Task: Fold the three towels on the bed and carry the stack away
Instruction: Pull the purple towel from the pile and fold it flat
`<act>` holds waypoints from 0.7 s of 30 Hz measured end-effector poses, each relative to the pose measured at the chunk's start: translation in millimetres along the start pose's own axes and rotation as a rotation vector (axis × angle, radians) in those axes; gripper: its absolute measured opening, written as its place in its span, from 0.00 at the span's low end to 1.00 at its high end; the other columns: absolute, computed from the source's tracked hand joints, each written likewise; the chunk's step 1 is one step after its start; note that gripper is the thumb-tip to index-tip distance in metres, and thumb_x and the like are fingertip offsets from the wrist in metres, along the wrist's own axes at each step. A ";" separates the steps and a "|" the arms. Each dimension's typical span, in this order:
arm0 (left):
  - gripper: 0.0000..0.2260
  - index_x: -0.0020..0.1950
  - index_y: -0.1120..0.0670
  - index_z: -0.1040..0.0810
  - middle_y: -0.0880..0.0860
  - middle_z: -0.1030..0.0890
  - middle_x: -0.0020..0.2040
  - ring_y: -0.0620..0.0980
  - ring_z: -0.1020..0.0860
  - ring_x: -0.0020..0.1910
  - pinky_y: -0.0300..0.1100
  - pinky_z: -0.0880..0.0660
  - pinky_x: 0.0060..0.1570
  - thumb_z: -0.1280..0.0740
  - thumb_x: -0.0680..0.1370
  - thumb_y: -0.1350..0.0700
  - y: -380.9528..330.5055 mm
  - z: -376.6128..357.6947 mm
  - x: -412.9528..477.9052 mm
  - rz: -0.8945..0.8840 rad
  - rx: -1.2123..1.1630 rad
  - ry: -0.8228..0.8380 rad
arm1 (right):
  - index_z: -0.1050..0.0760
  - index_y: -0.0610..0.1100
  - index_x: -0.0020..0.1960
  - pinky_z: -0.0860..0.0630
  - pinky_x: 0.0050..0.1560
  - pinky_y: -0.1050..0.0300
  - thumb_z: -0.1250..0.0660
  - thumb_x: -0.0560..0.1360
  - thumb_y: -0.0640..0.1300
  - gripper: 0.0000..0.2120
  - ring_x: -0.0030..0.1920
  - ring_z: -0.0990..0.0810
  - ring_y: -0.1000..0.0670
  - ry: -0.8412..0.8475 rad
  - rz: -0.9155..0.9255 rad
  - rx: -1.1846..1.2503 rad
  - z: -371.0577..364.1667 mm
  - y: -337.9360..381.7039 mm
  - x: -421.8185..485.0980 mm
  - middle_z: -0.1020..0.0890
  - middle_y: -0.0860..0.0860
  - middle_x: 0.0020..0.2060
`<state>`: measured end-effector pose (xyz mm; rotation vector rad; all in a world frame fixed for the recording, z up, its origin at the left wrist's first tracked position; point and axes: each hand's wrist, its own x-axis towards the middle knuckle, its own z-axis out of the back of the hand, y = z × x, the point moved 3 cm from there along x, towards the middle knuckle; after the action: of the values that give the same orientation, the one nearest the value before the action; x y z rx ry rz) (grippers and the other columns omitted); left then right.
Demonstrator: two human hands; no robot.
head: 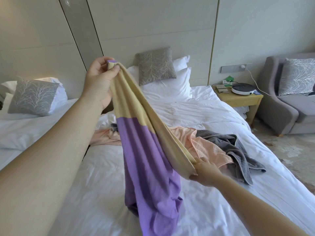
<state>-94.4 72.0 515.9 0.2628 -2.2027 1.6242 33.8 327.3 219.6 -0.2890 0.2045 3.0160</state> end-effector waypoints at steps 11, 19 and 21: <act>0.11 0.44 0.51 0.27 0.49 0.23 0.42 0.43 0.24 0.39 0.36 0.26 0.45 0.35 0.77 0.68 90.3 56.7 -25.2 0.179 0.190 -0.197 | 0.23 0.46 0.40 0.28 0.51 0.54 0.33 0.66 0.43 0.03 0.45 0.22 0.47 -0.596 0.676 -0.278 63.8 16.5 -59.0 0.19 0.52 0.44; 0.08 0.48 0.49 0.26 0.51 0.22 0.50 0.48 0.23 0.45 0.47 0.24 0.50 0.33 0.77 0.62 125.5 68.8 -41.3 0.273 0.271 -0.194 | 0.31 0.41 0.56 0.38 0.34 0.55 0.39 0.78 0.46 0.10 0.35 0.28 0.45 -0.162 0.373 -0.046 28.6 2.9 -62.8 0.24 0.48 0.42; 0.08 0.48 0.48 0.25 0.52 0.22 0.51 0.49 0.23 0.47 0.50 0.24 0.53 0.33 0.76 0.62 127.2 73.1 -42.9 0.279 0.283 -0.209 | 0.31 0.41 0.55 0.35 0.36 0.56 0.38 0.77 0.44 0.09 0.36 0.29 0.47 -0.113 0.289 0.140 24.9 2.1 -62.2 0.25 0.50 0.39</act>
<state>-117.4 38.9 368.5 0.2175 -2.2342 2.1538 89.7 323.1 256.2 -0.0822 0.4845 3.2663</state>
